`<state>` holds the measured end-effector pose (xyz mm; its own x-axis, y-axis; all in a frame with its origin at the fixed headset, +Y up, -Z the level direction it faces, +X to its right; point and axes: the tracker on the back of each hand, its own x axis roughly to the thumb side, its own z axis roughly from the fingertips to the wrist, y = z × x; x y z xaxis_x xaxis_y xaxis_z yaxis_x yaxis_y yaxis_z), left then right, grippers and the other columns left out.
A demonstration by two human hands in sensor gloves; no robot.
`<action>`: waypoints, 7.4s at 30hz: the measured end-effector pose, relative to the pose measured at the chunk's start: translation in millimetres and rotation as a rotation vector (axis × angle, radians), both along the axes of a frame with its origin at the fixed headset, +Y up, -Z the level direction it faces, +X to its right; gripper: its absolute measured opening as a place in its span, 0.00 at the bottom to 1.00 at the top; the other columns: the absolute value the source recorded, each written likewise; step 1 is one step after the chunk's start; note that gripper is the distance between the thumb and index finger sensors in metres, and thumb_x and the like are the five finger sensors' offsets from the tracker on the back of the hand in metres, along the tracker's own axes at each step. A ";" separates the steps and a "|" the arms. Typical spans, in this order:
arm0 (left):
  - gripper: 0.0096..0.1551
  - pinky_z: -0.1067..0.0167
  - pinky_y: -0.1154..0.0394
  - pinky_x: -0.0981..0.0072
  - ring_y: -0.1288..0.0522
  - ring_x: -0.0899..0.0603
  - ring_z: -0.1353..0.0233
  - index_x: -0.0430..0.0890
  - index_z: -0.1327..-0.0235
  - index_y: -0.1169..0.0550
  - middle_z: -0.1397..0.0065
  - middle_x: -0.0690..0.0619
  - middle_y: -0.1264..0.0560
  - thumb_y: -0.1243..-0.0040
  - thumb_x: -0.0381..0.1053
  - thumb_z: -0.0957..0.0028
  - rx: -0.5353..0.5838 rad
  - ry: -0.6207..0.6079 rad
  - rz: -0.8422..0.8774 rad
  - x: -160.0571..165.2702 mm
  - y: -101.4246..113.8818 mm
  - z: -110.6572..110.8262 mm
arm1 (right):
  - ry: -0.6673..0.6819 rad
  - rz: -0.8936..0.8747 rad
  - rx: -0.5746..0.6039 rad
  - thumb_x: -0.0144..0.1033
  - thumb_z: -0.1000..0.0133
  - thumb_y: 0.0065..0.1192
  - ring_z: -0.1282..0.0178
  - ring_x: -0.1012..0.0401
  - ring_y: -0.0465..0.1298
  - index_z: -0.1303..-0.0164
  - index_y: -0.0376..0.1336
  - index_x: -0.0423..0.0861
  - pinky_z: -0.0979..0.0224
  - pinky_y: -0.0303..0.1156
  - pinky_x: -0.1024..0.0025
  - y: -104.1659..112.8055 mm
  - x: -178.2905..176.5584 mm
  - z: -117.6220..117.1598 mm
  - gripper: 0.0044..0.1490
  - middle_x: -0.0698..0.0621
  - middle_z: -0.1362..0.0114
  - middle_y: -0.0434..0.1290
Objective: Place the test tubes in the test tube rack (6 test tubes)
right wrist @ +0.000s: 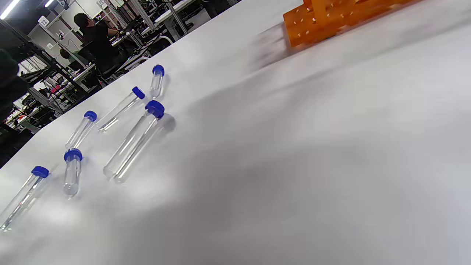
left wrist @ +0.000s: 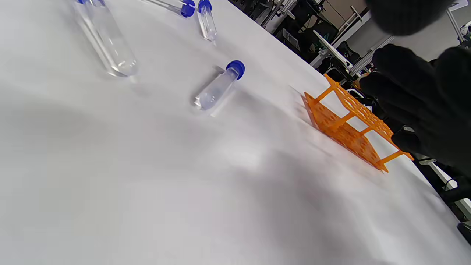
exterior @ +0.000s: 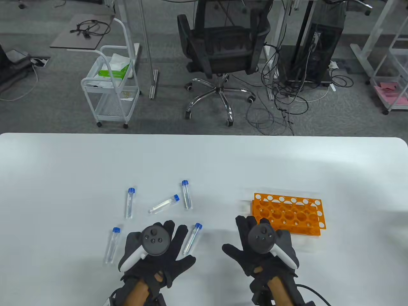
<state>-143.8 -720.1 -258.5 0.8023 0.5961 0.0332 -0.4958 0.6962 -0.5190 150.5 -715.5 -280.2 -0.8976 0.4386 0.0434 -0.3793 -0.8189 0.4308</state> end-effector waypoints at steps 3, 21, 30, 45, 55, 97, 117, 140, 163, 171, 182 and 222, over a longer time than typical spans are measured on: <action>0.50 0.36 0.81 0.32 0.82 0.42 0.24 0.68 0.28 0.61 0.19 0.53 0.75 0.51 0.75 0.55 0.000 -0.001 -0.001 0.5 -0.4 0.1 | 0.002 0.001 -0.001 0.83 0.55 0.36 0.17 0.38 0.23 0.21 0.24 0.60 0.28 0.34 0.24 -0.1 -0.5 0.4 0.63 0.47 0.12 0.27; 0.50 0.36 0.81 0.32 0.82 0.42 0.24 0.68 0.28 0.61 0.19 0.53 0.76 0.51 0.75 0.55 0.003 -0.008 0.001 0.6 0.0 -0.7 | 0.009 0.016 -0.006 0.83 0.55 0.36 0.17 0.39 0.24 0.20 0.24 0.60 0.28 0.34 0.25 -1.6 -2.9 0.4 0.63 0.47 0.12 0.28; 0.50 0.36 0.81 0.32 0.82 0.42 0.24 0.68 0.28 0.61 0.19 0.53 0.75 0.51 0.75 0.55 -0.007 -0.013 0.009 3.8 -2.0 0.8 | -0.008 -0.012 0.033 0.83 0.55 0.36 0.17 0.38 0.23 0.20 0.24 0.60 0.28 0.34 0.25 3.5 1.5 0.9 0.63 0.47 0.12 0.26; 0.50 0.36 0.80 0.32 0.81 0.42 0.24 0.68 0.28 0.61 0.19 0.53 0.75 0.51 0.75 0.54 0.006 -0.025 0.019 4.0 1.6 1.8 | -0.366 -0.203 0.158 0.80 0.53 0.39 0.21 0.36 0.21 0.18 0.28 0.58 0.31 0.33 0.23 16.6 71.1 -23.1 0.61 0.45 0.15 0.23; 0.50 0.36 0.81 0.32 0.81 0.42 0.24 0.68 0.28 0.61 0.19 0.51 0.75 0.50 0.74 0.54 0.002 -0.008 0.027 0.4 2.6 -2.7 | -0.592 -0.065 0.148 0.80 0.53 0.37 0.24 0.36 0.19 0.19 0.27 0.58 0.32 0.31 0.25 21.9 127.9 -59.2 0.61 0.44 0.17 0.19; 0.48 0.35 0.79 0.32 0.80 0.41 0.23 0.67 0.28 0.60 0.18 0.51 0.72 0.50 0.71 0.52 -0.007 0.096 0.014 -21.8 -9.2 -11.0 | -1.020 -0.353 -0.056 0.51 0.48 0.58 0.17 0.38 0.54 0.36 0.54 0.42 0.24 0.61 0.41 -33.7 211.8 -70.5 0.37 0.39 0.16 0.44; 0.48 0.35 0.79 0.32 0.80 0.41 0.23 0.67 0.28 0.60 0.18 0.51 0.73 0.50 0.71 0.52 0.001 0.092 0.021 -22.9 -9.3 -10.4 | -0.951 -0.628 -0.103 0.45 0.50 0.72 0.27 0.38 0.72 0.36 0.54 0.42 0.34 0.77 0.44 -26.1 213.6 -60.9 0.40 0.38 0.18 0.48; 0.48 0.34 0.78 0.32 0.79 0.40 0.23 0.67 0.28 0.60 0.19 0.51 0.73 0.50 0.71 0.52 -0.005 0.112 0.043 -28.8 -8.8 -11.7 | -0.701 -0.600 -0.047 0.48 0.50 0.71 0.32 0.39 0.76 0.36 0.54 0.42 0.38 0.81 0.46 17.7 160.7 -51.0 0.41 0.38 0.19 0.51; 0.47 0.35 0.79 0.32 0.79 0.40 0.23 0.65 0.26 0.56 0.18 0.50 0.72 0.48 0.70 0.52 -0.012 0.274 0.127 -69.9 -10.3 -18.5 | -0.499 -0.676 -0.172 0.49 0.48 0.68 0.31 0.39 0.76 0.36 0.55 0.41 0.37 0.80 0.47 19.6 125.5 -49.6 0.39 0.38 0.18 0.51; 0.46 0.33 0.77 0.34 0.77 0.41 0.22 0.63 0.25 0.53 0.18 0.50 0.70 0.47 0.69 0.53 0.047 0.350 0.175 -89.9 -1.8 -18.4 | -0.450 -0.671 -0.172 0.50 0.47 0.68 0.30 0.40 0.76 0.36 0.54 0.42 0.37 0.80 0.48 23.4 115.2 -47.7 0.39 0.38 0.18 0.51; 0.48 0.27 0.69 0.38 0.70 0.40 0.19 0.58 0.24 0.53 0.17 0.50 0.69 0.44 0.66 0.52 0.046 0.552 0.139 -134.0 -14.5 -27.3 | -0.421 -0.656 -0.185 0.49 0.46 0.67 0.30 0.39 0.75 0.35 0.54 0.42 0.36 0.79 0.47 23.4 110.7 -47.8 0.38 0.38 0.18 0.50; 0.28 0.41 0.26 0.47 0.22 0.45 0.42 0.60 0.36 0.25 0.36 0.47 0.23 0.33 0.52 0.53 0.052 0.678 -0.617 -134.2 -52.7 -72.3 | -0.379 -0.598 -0.232 0.49 0.46 0.66 0.30 0.39 0.75 0.34 0.53 0.43 0.37 0.80 0.47 19.3 93.7 -48.0 0.39 0.38 0.17 0.49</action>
<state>-278.0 -772.9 -330.7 0.8353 0.0661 -0.5458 -0.2147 0.9531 -0.2132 244.2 -696.2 -328.2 -0.4379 0.8172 -0.3746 -0.8885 -0.3300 0.3188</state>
